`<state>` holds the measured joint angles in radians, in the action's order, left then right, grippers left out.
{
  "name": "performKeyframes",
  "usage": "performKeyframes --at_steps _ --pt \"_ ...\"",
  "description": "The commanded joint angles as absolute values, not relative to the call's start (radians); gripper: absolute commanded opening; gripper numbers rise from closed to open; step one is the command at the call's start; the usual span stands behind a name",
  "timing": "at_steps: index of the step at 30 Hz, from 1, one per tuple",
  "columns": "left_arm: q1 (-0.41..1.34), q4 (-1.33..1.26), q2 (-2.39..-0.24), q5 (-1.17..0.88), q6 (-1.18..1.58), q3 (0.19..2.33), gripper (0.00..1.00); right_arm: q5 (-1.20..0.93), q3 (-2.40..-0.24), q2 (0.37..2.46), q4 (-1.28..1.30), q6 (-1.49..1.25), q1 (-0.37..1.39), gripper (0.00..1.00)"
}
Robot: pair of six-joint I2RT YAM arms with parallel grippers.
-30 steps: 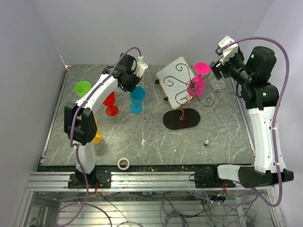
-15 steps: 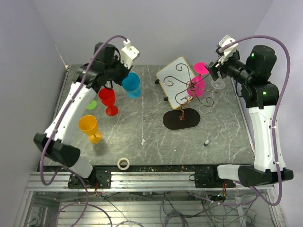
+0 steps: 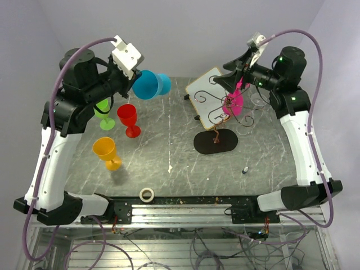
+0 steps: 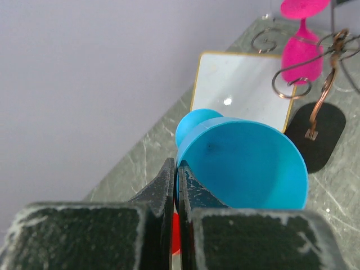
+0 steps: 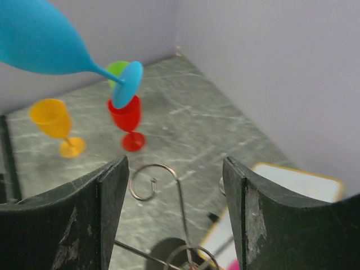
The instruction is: Place the wine glass upside down on the wine glass rack
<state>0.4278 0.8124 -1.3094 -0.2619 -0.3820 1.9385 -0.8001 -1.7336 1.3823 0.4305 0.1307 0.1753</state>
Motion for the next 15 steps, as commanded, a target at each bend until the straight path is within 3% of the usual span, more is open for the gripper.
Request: performKeyframes --at_steps 1,15 --pt "0.425 0.726 -1.283 -0.363 -0.375 1.993 0.07 -0.939 -1.709 1.435 0.21 -0.192 0.209 0.67" --pt "0.425 0.637 -1.294 -0.425 -0.323 2.022 0.07 -0.879 -1.785 1.599 0.151 -0.351 0.381 0.67"
